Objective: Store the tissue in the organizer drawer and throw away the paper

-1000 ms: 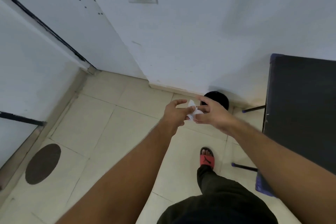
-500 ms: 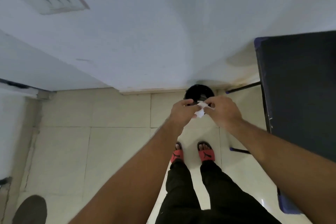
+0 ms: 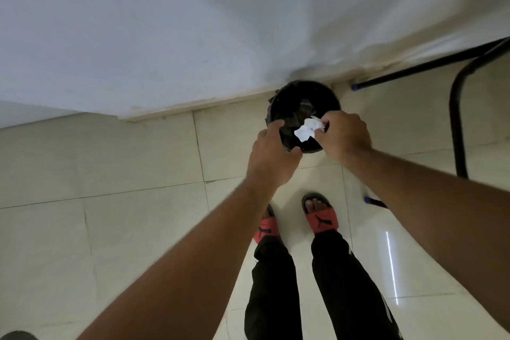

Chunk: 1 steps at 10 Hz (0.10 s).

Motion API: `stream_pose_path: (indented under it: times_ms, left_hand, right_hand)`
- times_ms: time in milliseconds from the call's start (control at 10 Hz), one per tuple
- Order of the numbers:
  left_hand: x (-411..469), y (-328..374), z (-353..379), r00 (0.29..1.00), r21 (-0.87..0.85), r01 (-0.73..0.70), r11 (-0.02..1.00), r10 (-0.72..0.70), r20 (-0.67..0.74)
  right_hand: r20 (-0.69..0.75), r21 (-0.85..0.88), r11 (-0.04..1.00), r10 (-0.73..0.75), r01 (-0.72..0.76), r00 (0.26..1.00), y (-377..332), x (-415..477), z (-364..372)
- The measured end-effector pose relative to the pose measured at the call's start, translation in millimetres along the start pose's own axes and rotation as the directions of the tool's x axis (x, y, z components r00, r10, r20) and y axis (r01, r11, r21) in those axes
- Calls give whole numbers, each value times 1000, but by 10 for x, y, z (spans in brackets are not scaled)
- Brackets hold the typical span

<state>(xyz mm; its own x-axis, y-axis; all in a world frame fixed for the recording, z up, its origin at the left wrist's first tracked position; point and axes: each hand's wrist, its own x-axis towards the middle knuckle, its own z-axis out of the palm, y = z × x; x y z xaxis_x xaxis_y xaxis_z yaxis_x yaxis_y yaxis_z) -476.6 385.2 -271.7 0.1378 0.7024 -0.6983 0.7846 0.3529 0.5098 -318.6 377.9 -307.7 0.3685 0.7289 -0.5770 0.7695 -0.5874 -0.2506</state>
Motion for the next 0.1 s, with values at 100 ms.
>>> stream_pose_path:
  times_ms: [100]
  left_hand:
    - [284,-258,173,999,135,-49,990,50,-2]
  right_hand:
    - [100,-42,999,0,4,995,93,275,448]
